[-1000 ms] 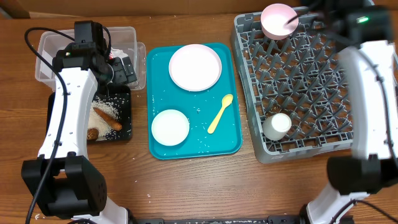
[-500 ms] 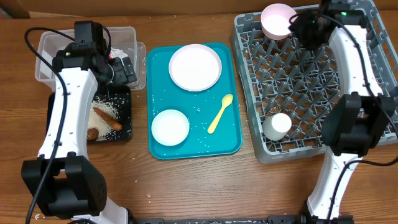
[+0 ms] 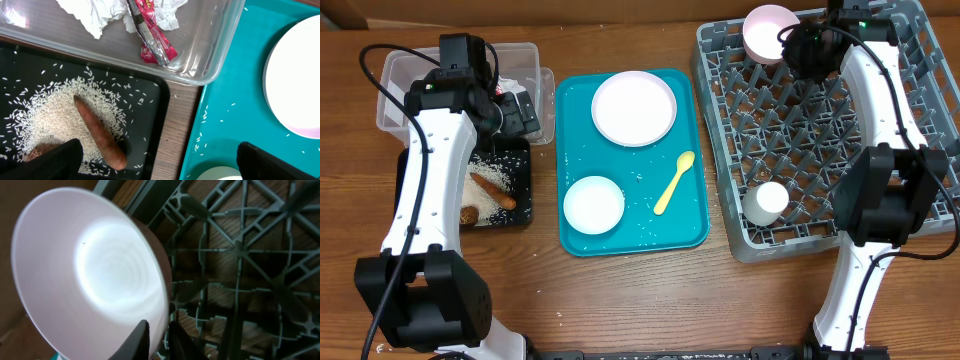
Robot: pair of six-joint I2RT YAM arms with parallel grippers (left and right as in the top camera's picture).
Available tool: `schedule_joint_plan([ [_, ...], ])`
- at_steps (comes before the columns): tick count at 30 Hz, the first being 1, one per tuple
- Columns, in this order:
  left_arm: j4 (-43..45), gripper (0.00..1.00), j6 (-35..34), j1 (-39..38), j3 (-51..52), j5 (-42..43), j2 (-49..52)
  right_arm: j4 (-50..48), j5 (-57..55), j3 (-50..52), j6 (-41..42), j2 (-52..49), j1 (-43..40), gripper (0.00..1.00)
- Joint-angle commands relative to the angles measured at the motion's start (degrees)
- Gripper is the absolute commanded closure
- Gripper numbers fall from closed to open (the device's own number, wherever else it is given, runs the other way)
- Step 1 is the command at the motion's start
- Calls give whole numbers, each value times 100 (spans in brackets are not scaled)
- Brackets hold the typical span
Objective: Sort waste into correct bins and load items into the dishwasher
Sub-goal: 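Lower the pink bowl upside down at the rack's back edge and release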
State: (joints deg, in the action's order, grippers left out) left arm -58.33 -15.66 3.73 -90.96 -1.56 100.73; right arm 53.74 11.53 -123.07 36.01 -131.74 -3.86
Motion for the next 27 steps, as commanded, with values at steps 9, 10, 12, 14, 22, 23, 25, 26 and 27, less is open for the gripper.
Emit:
schedule_joint_plan([
  [9,7,0,90,-11,-26,-50,-72,74,-249,-79,-592,31,39,96],
  [10,7,0,90,-11,-26,-50,-72,111,-251,-79,-664,133,35,96],
  [12,7,0,90,-11,-26,-50,-72,151,-271,-79,-844,404,26,96],
  [14,7,0,90,-11,-26,-50,-72,249,-656,-79,-885,820,26,96],
  [22,7,0,90,-11,-26,-50,-72,990,-3718,-79,-1198,1996,581,96],
  [23,7,0,90,-11,-26,-50,-72,1106,-4242,-79,-1178,2028,734,96],
  [25,7,0,90,-11,-26,-50,-72,1335,-5139,-74,-1045,2024,1086,96],
  [26,7,0,90,-11,-26,-50,-72,1469,-5630,-74,-879,1958,1360,96],
  [27,7,0,90,-11,-26,-50,-72,1504,-5954,-74,-730,1893,1585,96],
])
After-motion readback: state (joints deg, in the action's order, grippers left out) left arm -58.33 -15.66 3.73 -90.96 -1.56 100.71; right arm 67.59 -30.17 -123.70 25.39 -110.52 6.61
